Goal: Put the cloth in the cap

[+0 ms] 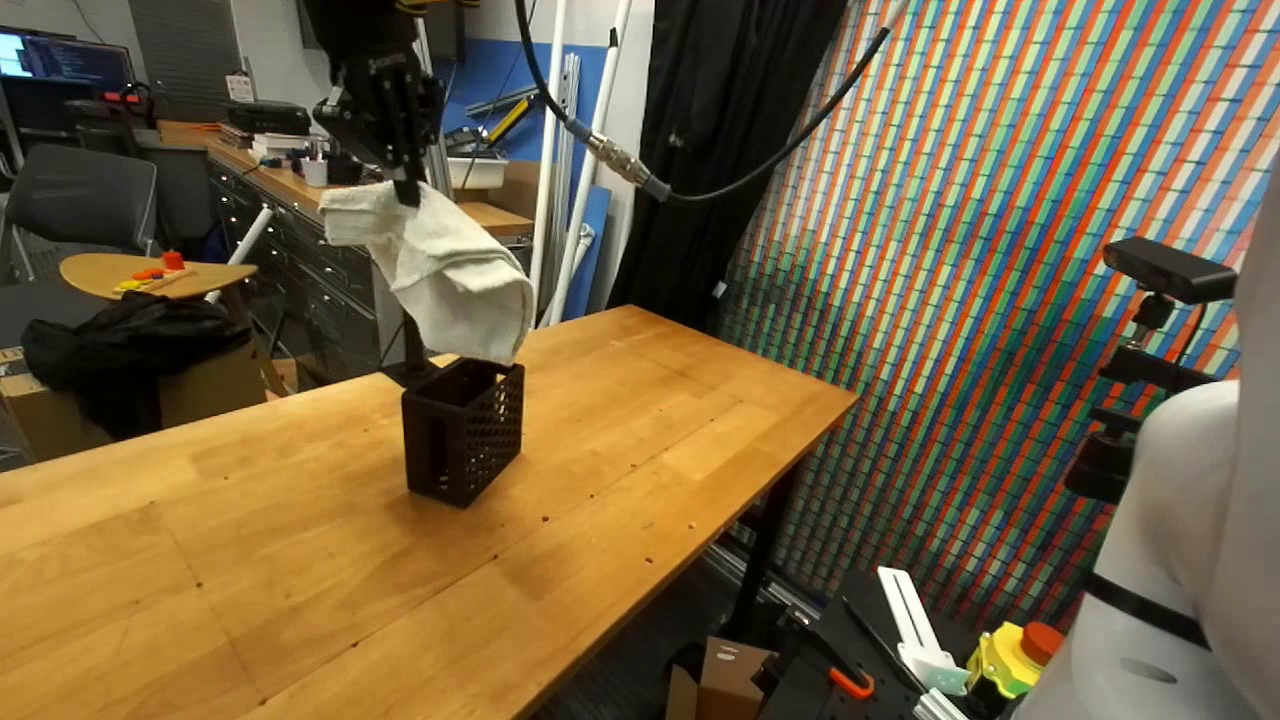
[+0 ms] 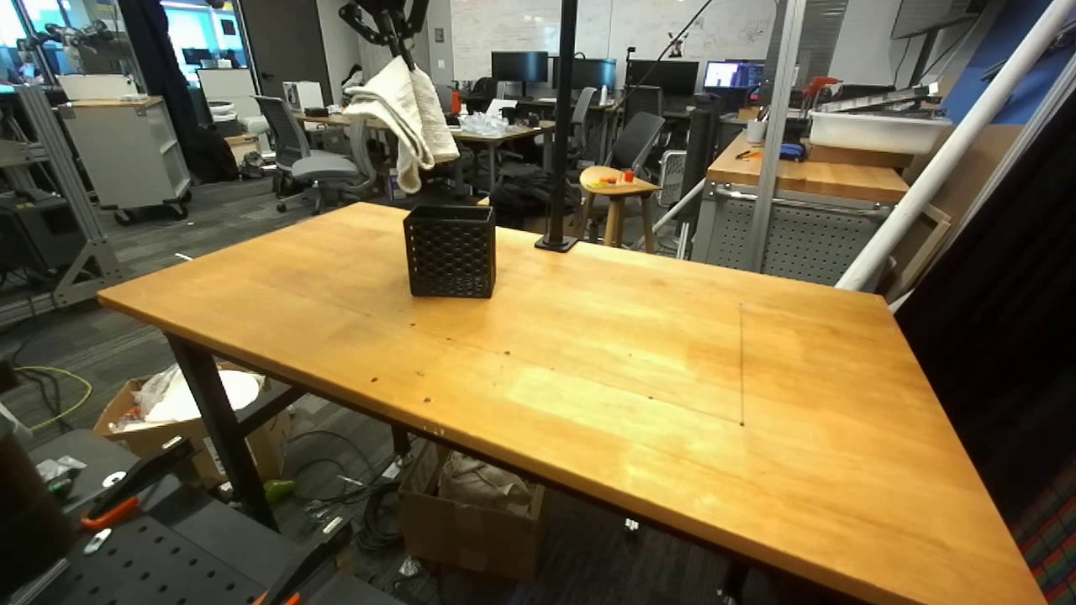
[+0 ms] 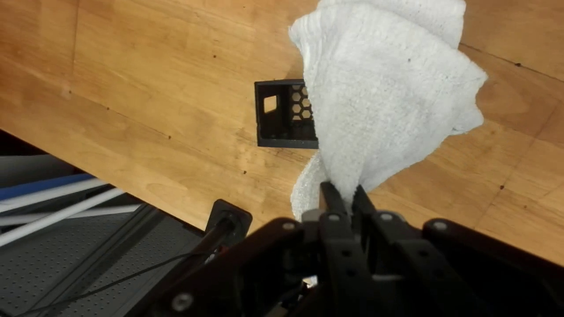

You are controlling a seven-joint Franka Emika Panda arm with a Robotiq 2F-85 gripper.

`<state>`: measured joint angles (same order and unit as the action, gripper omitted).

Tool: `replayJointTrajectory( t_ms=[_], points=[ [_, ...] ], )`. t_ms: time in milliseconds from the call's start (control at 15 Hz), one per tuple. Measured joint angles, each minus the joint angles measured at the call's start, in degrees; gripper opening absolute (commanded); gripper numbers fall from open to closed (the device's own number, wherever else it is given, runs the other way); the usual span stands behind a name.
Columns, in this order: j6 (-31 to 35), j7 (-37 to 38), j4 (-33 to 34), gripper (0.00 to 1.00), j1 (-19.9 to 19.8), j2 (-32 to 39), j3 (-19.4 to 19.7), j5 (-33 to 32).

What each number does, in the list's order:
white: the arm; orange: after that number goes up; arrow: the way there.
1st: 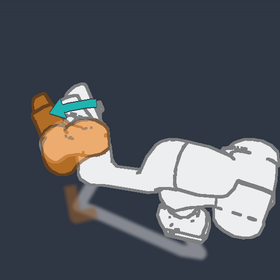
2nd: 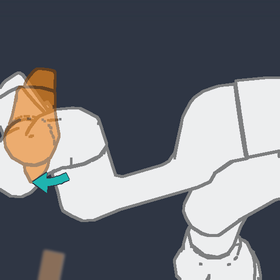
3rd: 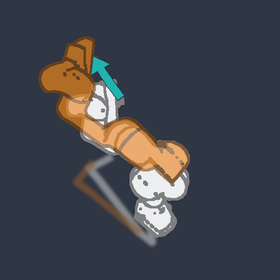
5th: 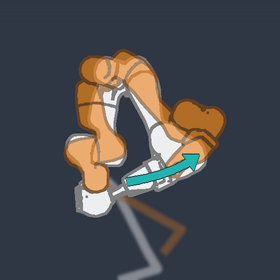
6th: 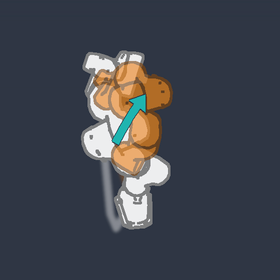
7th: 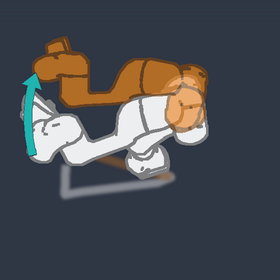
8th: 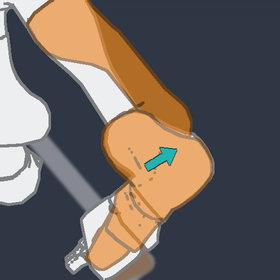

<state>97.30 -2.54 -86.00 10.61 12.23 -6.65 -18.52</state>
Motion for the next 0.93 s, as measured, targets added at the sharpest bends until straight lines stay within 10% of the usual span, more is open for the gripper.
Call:
replayJointTrajectory(
  t_ms=[933],
  points=[
    [13.3, -13.2, -9.6, 0.04, -6.9, -0.4, 0.2, 2.4]
  ],
)
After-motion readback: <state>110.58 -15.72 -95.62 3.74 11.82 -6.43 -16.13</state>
